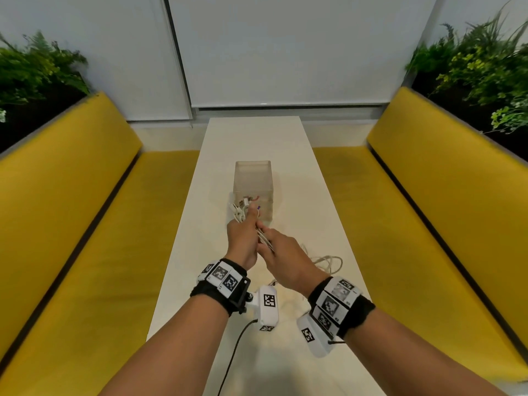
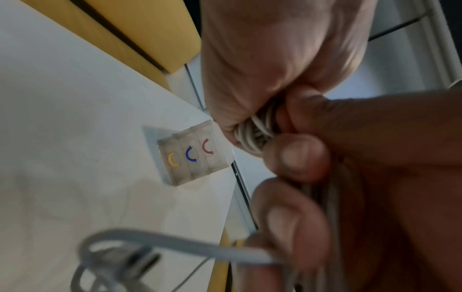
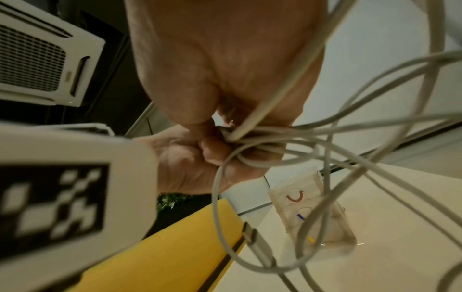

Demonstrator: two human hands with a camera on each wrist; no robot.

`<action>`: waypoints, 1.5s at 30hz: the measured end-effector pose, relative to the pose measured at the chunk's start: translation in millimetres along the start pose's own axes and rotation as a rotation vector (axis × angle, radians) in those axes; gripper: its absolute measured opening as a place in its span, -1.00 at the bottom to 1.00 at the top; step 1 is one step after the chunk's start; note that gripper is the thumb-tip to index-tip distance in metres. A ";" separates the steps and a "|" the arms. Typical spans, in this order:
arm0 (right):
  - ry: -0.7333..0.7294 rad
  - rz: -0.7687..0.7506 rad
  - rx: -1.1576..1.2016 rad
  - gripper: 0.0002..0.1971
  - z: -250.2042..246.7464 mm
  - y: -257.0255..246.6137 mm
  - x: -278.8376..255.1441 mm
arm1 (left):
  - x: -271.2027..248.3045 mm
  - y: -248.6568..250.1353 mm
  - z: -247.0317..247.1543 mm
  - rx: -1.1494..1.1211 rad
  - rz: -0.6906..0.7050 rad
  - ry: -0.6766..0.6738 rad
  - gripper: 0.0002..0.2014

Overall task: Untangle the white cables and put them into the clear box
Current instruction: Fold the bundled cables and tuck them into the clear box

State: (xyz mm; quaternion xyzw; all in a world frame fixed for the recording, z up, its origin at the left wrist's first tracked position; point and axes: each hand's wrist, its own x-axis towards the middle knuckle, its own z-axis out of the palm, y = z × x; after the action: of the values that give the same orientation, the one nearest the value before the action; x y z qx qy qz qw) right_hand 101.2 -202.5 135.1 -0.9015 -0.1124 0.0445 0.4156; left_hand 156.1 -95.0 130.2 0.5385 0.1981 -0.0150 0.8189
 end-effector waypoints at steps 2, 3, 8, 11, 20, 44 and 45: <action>-0.020 0.021 -0.002 -0.87 -2.7 2.7 1.2 | -3.3 -3.4 1.0 -0.037 0.004 0.003 -0.72; -0.040 0.034 -0.013 -0.84 -5.6 3.0 1.8 | -4.6 -5.0 0.8 -0.049 0.009 0.005 -0.72; -0.172 0.123 -0.140 -0.64 -10.5 27.9 -5.9 | 0.7 12.6 -3.4 -0.127 0.025 0.027 -0.67; -0.147 0.107 -0.146 -0.70 -4.2 49.9 -11.1 | -1.0 24.1 -5.9 -0.136 0.056 -0.021 -0.65; -0.191 0.088 -0.443 -0.75 13.7 73.3 -22.7 | -3.1 19.3 -12.3 -0.153 0.053 -0.023 -0.69; -0.341 0.021 0.121 -0.72 12.8 71.5 -40.7 | -5.1 27.2 -25.6 -0.107 0.001 -0.251 -0.72; -0.342 0.043 0.165 -0.69 10.0 70.8 -41.1 | -5.4 27.1 -26.3 -0.102 0.010 -0.236 -0.70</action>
State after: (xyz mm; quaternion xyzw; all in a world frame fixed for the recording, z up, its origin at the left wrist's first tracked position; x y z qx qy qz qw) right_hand 71.3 -249.5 74.3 -0.8459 -0.1582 0.2150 0.4617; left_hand 149.5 -61.3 146.9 0.4918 0.0982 -0.0640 0.8628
